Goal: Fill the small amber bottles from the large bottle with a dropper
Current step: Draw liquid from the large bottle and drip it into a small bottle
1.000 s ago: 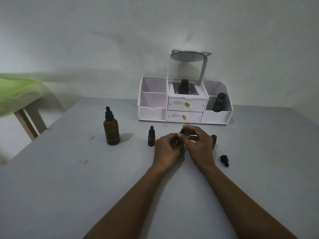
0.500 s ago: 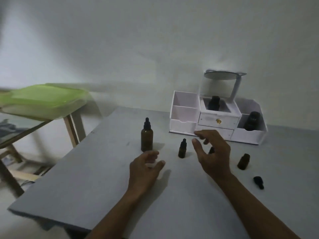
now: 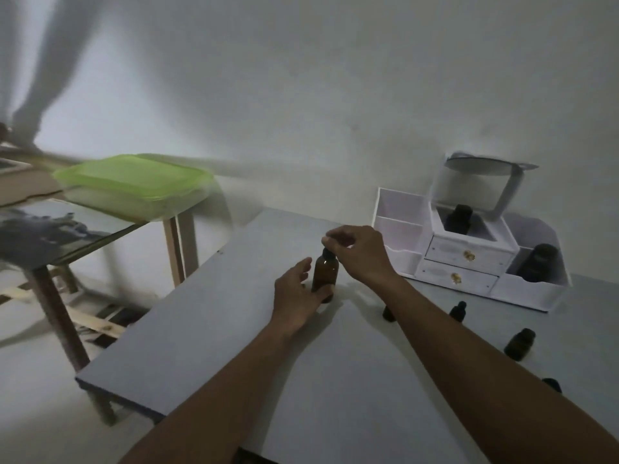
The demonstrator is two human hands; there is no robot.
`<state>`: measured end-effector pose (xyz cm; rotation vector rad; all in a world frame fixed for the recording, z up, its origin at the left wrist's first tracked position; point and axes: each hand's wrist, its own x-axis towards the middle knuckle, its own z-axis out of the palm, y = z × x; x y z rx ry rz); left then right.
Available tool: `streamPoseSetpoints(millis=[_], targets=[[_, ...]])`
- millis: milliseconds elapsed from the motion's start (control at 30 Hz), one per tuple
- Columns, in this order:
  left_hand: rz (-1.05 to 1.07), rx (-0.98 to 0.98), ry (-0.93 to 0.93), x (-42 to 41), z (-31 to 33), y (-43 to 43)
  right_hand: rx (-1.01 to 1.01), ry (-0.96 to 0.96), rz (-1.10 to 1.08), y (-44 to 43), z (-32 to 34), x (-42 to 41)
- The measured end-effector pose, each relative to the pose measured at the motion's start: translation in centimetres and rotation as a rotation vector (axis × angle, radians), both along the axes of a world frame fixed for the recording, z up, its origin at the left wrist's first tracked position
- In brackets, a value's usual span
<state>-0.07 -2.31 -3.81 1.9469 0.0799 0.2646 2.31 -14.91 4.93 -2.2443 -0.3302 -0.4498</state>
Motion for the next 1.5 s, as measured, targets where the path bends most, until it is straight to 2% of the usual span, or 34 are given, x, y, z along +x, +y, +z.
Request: streamPoseSetpoints(millis=[367,733,967,1167,1267,1500], targets=[[-0.067,0.029,-0.035,-0.5,0.6,0.1,0.100,0.064,-0.015,-0.4,-1.0,1.0],[-0.071,0.022,-0.009,-0.7,0.8,-0.1,0.082,-0.022,-0.045,0.3,-0.6,0.8],[-0.066,0.051,0.066,-0.6,0.8,-0.1,0.233,-0.118,-0.022,-0.6,3.5,-0.3],[0.103,-0.112,-0.017,-4.8,0.0,-2.1,0.412,-0.168,0.007,-4.0,8.4,-2.1],[0.035,-0.118,-0.041,-7.5,-0.2,-4.6,0.485,-0.169,0.011,-7.1,9.9,-3.5],[-0.401,-0.005,0.067,-10.6,-0.3,-14.0,0.487,-0.144,-0.089,-17.4,9.5,-7.2]])
